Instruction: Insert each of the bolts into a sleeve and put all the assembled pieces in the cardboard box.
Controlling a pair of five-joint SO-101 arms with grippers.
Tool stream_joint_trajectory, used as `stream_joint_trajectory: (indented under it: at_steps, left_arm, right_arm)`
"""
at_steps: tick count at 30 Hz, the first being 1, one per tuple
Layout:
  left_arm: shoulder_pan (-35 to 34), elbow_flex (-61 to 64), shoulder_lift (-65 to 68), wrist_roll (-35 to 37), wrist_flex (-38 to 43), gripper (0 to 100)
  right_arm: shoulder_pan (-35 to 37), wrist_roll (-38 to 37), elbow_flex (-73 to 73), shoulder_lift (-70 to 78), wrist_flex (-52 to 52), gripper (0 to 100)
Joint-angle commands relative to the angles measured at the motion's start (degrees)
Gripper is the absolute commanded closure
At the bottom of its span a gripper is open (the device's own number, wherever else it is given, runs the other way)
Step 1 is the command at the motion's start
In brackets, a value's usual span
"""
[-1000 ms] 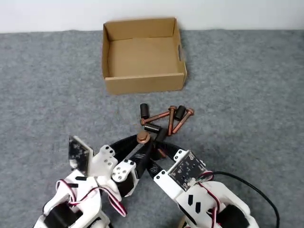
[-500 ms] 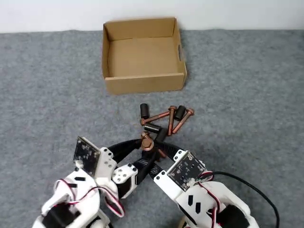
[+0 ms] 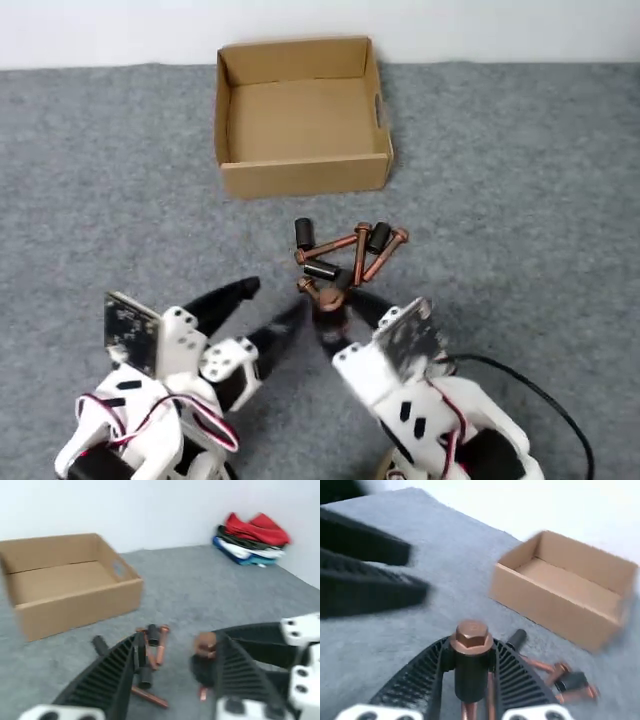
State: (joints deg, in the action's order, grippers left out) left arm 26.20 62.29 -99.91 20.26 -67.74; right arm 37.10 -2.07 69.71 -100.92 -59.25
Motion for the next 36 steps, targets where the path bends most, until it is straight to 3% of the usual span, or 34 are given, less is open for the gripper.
stream_joint_trajectory:
  at_steps: [1, 6, 13, 21, 29, 36]
  left_arm:
    - [-6.33, -0.66, 0.09, -3.96, 0.0, 99]
    - [-17.23, 8.13, 0.0, -9.58, 0.26, 100]
    - [-26.2, 23.25, 0.0, -12.31, 5.27, 100]
    - [-29.54, 34.51, 0.18, -15.12, 14.24, 100]
    - [-30.51, 34.42, 0.18, -15.21, 11.52, 100]
    - [-30.59, 34.42, 0.35, -15.21, 11.34, 100]
  right_arm:
    - [-8.4, 7.12, -6.33, 5.85, 1.45, 99.1]
    - [-13.67, 14.59, -17.85, 25.19, 1.45, 99.1]
    - [-15.52, 17.14, -37.8, 53.23, 1.89, 99.1]
    - [-15.6, 15.12, -54.24, 77.58, 18.51, 99.1]
    - [-19.38, 11.08, -68.84, 98.95, 32.31, 99.1]
    - [-21.76, 7.91, -84.04, 117.41, 34.95, 99.1]
